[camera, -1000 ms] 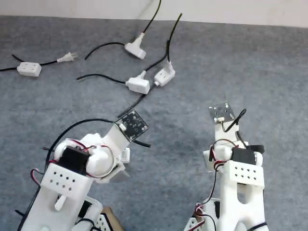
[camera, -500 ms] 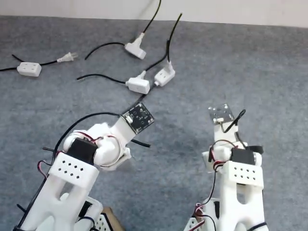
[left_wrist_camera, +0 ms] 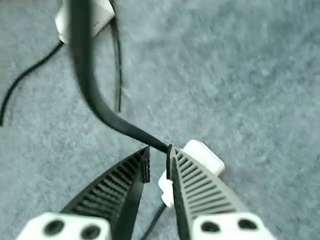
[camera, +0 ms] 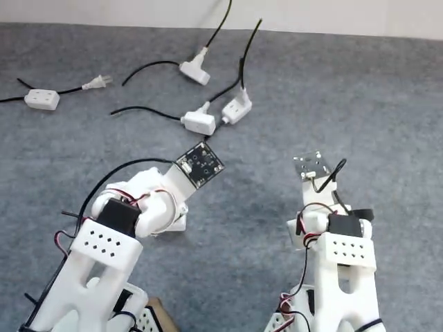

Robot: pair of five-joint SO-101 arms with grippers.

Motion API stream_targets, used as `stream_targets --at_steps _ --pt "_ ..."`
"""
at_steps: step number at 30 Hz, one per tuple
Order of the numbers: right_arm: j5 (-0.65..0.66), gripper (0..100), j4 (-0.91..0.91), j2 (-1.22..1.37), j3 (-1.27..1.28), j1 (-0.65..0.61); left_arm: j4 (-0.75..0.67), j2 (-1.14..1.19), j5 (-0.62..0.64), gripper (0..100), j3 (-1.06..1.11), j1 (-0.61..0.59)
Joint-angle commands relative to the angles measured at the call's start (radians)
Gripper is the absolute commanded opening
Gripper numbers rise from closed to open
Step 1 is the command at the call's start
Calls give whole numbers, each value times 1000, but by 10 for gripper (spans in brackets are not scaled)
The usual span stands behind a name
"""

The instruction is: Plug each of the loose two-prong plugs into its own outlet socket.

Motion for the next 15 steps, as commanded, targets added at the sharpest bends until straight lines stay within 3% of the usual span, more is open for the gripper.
stream_targets --at_steps 1,7,12,15 --pt "0 546 -18 -18 -5 -8 -95 5 -6 77 2 4" --pt "0 546 -16 -22 -4 -8 -282 156 -8 69 -48 -7" --pt "0 546 -16 -21 -4 -8 -276 332 72 204 -131 -64" --pt "0 546 -16 -21 -4 -8 -278 380 40 264 -139 -90"
